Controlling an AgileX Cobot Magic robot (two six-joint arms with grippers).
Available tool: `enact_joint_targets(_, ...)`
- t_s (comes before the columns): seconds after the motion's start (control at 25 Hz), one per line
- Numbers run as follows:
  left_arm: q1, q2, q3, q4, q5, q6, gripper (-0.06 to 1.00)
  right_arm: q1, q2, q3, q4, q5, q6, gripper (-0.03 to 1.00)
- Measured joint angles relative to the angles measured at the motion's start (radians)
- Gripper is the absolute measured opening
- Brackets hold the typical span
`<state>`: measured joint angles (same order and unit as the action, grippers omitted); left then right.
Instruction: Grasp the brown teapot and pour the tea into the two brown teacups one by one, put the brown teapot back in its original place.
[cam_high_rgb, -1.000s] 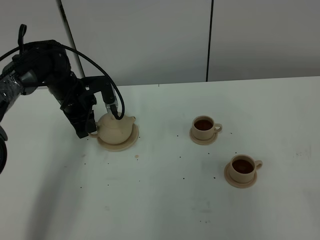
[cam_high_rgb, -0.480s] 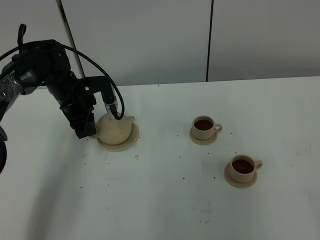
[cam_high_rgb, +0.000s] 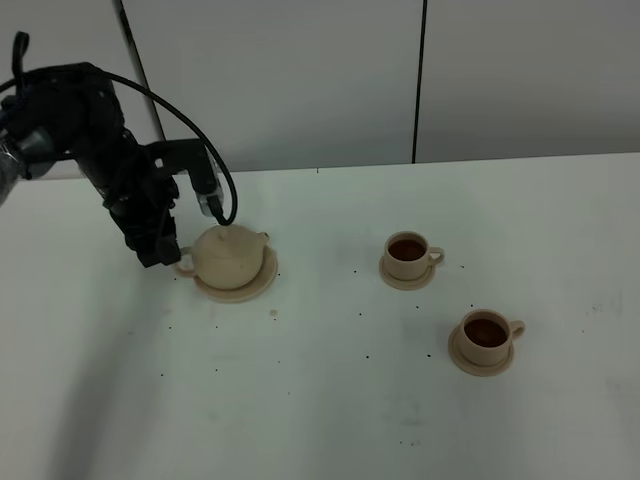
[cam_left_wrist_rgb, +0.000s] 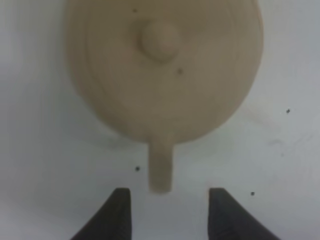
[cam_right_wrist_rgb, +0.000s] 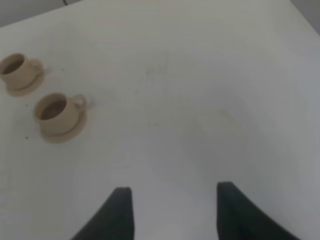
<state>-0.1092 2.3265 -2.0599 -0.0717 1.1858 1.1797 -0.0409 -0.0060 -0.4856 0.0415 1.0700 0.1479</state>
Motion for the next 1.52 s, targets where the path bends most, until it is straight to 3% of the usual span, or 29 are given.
enact_joint_targets(0.16, 0.011, -0.029, 0.000, 0.002, 0.001, -0.019, 0.43, 0.000, 0.000, 0.000, 0.000, 0.000, 0.000, 0.38)
enact_joint_targets(0.28, 0.018, -0.040, 0.000, 0.025, 0.001, -0.094, 0.43, 0.000, 0.000, 0.000, 0.000, 0.000, 0.000, 0.38)
enact_joint_targets(0.84, 0.022, -0.125, 0.000, 0.268, 0.002, -0.833, 0.43, 0.000, 0.000, 0.000, 0.000, 0.000, 0.000, 0.38)
enact_joint_targets(1.0, 0.052, -0.150, 0.000, 0.259, 0.003, -1.025, 0.43, 0.000, 0.000, 0.000, 0.000, 0.000, 0.000, 0.38)
enact_joint_targets(1.16, 0.095, -0.177, 0.030, 0.197, 0.003, -1.050, 0.43, 0.000, 0.000, 0.000, 0.000, 0.000, 0.000, 0.38)
enact_joint_targets(1.52, 0.171, -0.373, 0.320, 0.181, 0.002, -1.030, 0.43, 0.000, 0.000, 0.000, 0.000, 0.000, 0.000, 0.38)
